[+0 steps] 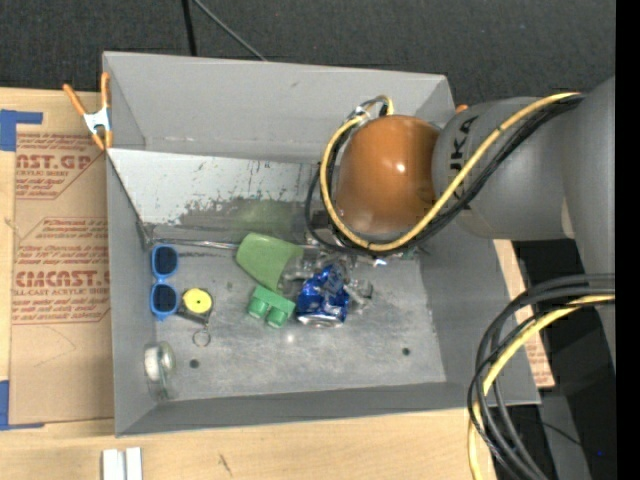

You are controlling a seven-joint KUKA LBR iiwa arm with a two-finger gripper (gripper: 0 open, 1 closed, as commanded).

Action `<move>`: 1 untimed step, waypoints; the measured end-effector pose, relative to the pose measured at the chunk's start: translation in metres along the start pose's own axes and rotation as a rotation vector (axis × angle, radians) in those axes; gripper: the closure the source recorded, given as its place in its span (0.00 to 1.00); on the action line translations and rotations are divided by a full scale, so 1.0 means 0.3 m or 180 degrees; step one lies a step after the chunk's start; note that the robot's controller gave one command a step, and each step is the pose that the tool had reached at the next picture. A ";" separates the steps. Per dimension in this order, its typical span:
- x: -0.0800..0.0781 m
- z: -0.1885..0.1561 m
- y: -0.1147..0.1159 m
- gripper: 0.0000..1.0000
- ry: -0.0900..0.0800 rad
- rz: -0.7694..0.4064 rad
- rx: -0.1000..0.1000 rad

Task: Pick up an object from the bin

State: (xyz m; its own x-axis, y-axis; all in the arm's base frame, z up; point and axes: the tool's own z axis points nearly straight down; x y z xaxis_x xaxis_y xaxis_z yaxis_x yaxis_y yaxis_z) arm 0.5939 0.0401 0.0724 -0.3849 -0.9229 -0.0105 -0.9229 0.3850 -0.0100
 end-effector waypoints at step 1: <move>0.000 -0.001 -0.001 1.00 -0.0002 0.0001 0.0002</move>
Offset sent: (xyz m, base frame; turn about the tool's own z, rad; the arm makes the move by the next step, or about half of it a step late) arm 0.0000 0.0000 0.0000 0.0000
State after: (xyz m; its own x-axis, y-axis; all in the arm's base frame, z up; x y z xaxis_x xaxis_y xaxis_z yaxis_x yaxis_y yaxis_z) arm 0.5942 0.0401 0.0728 -0.3850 -0.9228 -0.0111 -0.9228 0.3852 -0.0106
